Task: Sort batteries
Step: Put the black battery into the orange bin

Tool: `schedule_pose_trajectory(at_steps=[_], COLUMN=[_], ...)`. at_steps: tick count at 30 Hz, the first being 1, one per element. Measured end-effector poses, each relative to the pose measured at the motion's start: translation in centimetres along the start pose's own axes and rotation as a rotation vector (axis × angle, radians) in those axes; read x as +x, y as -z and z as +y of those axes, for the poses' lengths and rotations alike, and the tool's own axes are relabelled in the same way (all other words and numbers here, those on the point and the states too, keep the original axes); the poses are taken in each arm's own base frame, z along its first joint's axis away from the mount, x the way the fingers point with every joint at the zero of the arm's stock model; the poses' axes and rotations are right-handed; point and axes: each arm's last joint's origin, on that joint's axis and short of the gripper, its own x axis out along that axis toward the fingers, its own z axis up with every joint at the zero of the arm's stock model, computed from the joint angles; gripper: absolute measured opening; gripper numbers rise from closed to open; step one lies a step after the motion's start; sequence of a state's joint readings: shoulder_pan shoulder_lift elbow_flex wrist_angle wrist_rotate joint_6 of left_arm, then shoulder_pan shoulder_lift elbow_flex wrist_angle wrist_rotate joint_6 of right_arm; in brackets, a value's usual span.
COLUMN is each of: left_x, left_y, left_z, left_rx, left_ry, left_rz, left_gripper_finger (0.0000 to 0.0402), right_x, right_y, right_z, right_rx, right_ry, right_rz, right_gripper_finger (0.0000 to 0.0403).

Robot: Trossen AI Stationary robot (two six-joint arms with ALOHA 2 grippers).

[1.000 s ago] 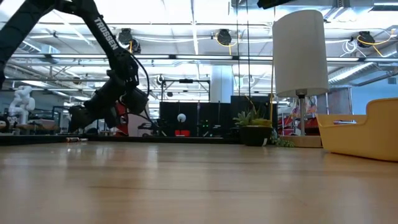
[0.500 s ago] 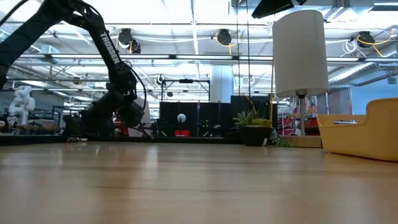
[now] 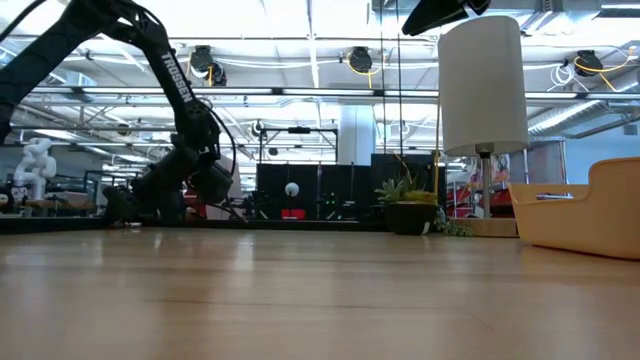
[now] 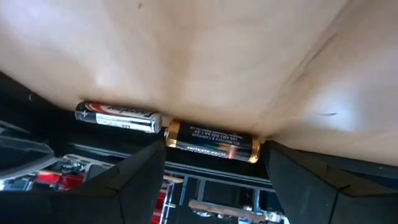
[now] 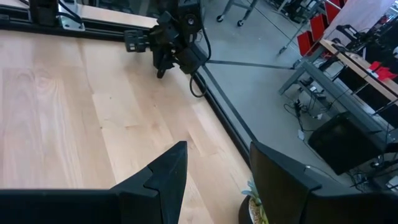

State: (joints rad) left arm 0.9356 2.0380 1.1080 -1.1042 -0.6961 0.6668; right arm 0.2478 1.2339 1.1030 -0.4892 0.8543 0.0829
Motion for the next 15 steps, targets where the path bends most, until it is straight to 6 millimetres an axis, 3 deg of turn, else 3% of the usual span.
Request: schedule_pose_trajectory(at_steps=[15], left_x=[0.97], left_y=[-0.31], left_z=[-0.42], left_rx=[0.034], left_ry=[0.1], left_rz=[0.043], left_gripper_finger=[0.0281], right_x=[-0.04], right_y=[0.01], right_z=[0.12], right_rx=[0.009], right_ry=[-0.03], right_rz=[0.002], right_gripper_finger=[0.0167])
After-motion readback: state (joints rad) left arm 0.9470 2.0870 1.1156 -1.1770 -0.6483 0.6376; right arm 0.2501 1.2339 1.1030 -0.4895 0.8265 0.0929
